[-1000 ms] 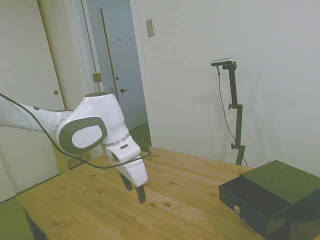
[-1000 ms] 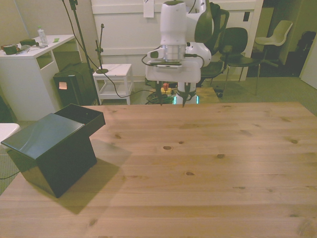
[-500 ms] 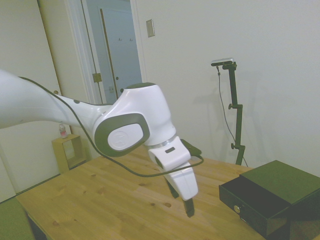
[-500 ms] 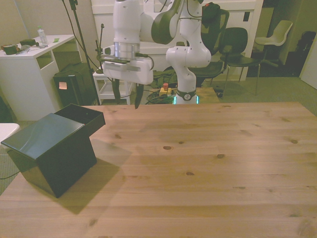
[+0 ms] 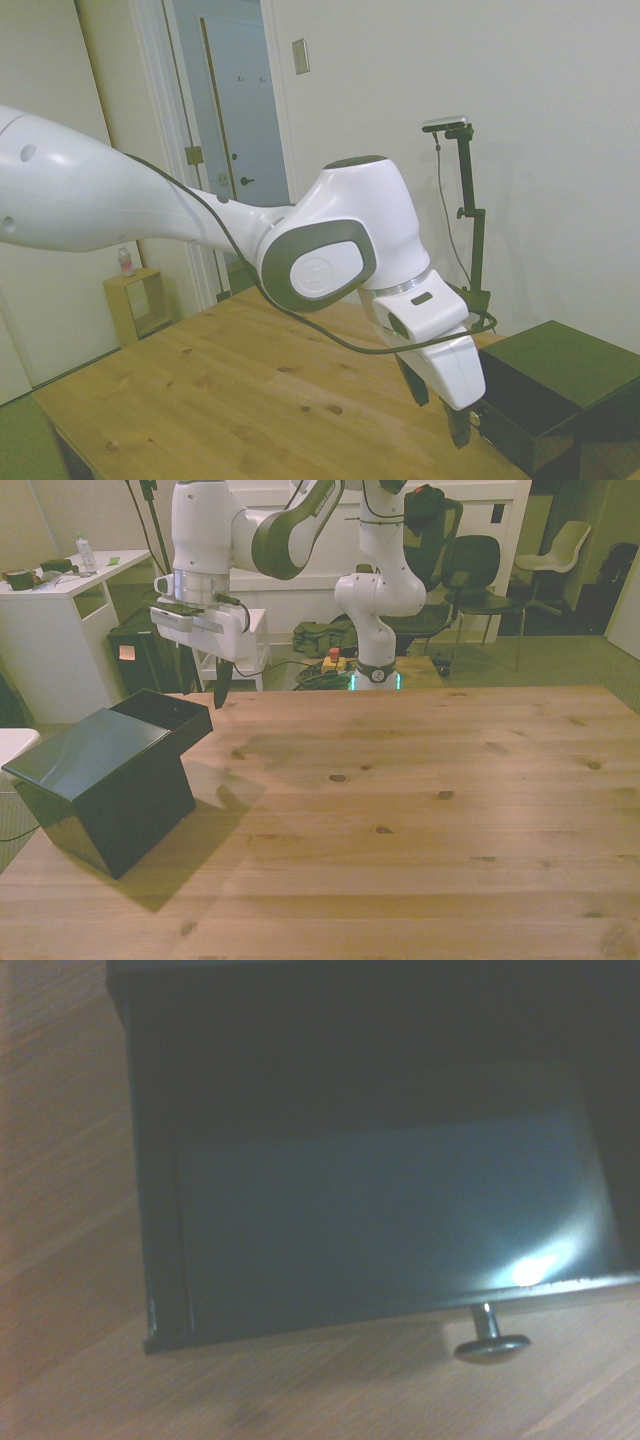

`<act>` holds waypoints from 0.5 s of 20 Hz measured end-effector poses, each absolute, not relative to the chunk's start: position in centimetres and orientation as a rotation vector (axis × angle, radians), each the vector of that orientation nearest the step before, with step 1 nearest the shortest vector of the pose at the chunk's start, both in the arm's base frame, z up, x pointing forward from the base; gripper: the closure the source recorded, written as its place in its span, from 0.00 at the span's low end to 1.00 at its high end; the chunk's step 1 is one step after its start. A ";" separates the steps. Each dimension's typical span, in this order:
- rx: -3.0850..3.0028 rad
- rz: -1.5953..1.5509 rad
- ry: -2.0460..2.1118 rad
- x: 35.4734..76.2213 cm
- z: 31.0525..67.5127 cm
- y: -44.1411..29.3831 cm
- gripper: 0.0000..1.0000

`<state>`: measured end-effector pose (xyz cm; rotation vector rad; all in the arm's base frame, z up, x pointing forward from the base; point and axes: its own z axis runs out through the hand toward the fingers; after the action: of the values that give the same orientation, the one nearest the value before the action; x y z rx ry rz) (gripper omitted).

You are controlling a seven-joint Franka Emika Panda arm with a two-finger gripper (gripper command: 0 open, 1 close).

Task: Close the top drawer

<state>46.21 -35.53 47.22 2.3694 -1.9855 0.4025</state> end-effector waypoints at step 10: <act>2.395 0.407 -1.954 47.8 47.2 -34.2 1.00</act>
<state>47.84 -34.23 47.21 2.3947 -1.9539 0.4072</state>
